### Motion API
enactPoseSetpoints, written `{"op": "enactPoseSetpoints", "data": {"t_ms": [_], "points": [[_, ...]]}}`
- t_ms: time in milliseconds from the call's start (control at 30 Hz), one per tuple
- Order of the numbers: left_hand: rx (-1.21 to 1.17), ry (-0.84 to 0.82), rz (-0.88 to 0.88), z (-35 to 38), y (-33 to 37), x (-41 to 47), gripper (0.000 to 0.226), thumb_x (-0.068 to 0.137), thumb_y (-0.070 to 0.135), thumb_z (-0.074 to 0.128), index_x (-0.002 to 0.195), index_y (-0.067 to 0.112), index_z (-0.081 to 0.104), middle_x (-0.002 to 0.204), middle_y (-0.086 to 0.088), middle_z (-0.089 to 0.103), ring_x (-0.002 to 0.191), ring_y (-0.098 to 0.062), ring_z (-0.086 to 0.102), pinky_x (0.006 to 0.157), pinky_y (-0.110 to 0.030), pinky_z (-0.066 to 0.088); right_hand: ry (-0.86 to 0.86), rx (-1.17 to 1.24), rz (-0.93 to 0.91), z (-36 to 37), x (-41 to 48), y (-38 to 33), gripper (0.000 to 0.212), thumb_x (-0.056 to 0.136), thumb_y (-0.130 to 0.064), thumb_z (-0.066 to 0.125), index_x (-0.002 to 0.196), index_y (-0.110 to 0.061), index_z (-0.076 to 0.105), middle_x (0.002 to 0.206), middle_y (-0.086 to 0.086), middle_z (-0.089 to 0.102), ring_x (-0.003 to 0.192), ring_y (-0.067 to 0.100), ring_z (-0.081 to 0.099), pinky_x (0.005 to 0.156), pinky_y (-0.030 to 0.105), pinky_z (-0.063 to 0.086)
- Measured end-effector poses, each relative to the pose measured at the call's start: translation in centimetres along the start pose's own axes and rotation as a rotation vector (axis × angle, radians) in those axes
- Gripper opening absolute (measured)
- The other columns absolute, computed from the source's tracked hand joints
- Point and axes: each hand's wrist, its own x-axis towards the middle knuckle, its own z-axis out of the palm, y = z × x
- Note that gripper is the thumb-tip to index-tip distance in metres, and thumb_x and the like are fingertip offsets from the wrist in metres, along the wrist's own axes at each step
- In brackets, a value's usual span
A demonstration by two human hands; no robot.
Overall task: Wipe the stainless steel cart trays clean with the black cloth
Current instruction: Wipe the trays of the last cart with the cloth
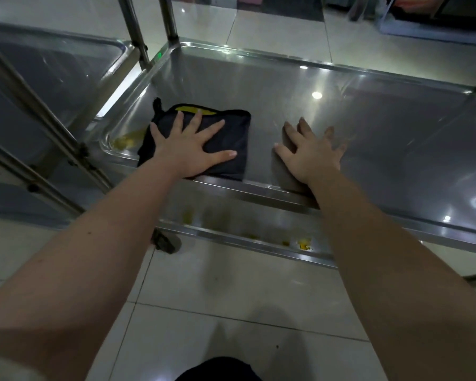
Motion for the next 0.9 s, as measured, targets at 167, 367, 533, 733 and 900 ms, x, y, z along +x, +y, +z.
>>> {"op": "enactPoseSetpoints", "data": {"t_ms": [167,367,533,733,900], "points": [[0.018,-0.011,-0.028,-0.3,-0.5,0.0,0.086,0.067,0.098,0.013,0.144,0.065,-0.006,0.164,0.009,-0.013,0.15,-0.029,-0.013,0.108,-0.074,-0.007,-0.08,-0.011,-0.033,-0.2,0.0,-3.6,0.067,0.09,-0.077,0.013,0.151,-0.051,0.004,0.164,-0.013,-0.001,0.146,0.049,-0.005,0.109,0.074,-0.001],[-0.006,-0.032,-0.092,-0.2,-4.0,-1.4,0.086,0.069,0.097,0.016,0.144,0.064,-0.008,0.163,0.01,-0.017,0.15,-0.027,-0.016,0.106,-0.077,-0.007,-0.038,0.005,-0.002,0.6,-0.6,-5.2,0.069,0.086,-0.081,0.009,0.149,-0.054,0.005,0.164,-0.015,0.001,0.148,0.041,-0.004,0.108,0.074,0.0],[0.007,-0.015,-0.121,-1.2,-8.2,-0.2,0.09,0.063,0.097,0.012,0.145,0.064,-0.005,0.164,0.008,-0.013,0.151,-0.028,-0.011,0.108,-0.074,-0.007,-0.008,-0.022,-0.002,0.8,-0.8,-5.4,0.067,0.089,-0.078,0.011,0.15,-0.051,0.006,0.164,-0.014,0.0,0.148,0.042,-0.002,0.108,0.073,-0.002],[0.01,0.075,-0.072,-1.9,-7.5,2.8,0.082,0.071,0.095,0.015,0.146,0.063,0.002,0.166,0.008,-0.002,0.151,-0.029,-0.004,0.107,-0.075,-0.006,-0.008,-0.033,0.008,1.0,-0.6,-5.5,0.068,0.088,-0.079,0.008,0.15,-0.052,0.001,0.164,-0.012,-0.002,0.148,0.041,-0.004,0.109,0.074,-0.001],[-0.032,-0.037,-0.148,-1.4,-5.1,0.3,0.082,0.074,0.093,0.016,0.147,0.061,-0.006,0.164,0.006,-0.013,0.149,-0.033,-0.016,0.103,-0.08,-0.008,-0.023,-0.024,0.015,1.1,-0.8,-5.5,0.07,0.086,-0.08,0.008,0.15,-0.053,0.001,0.164,-0.012,-0.001,0.148,0.042,-0.004,0.108,0.074,-0.001]]}}
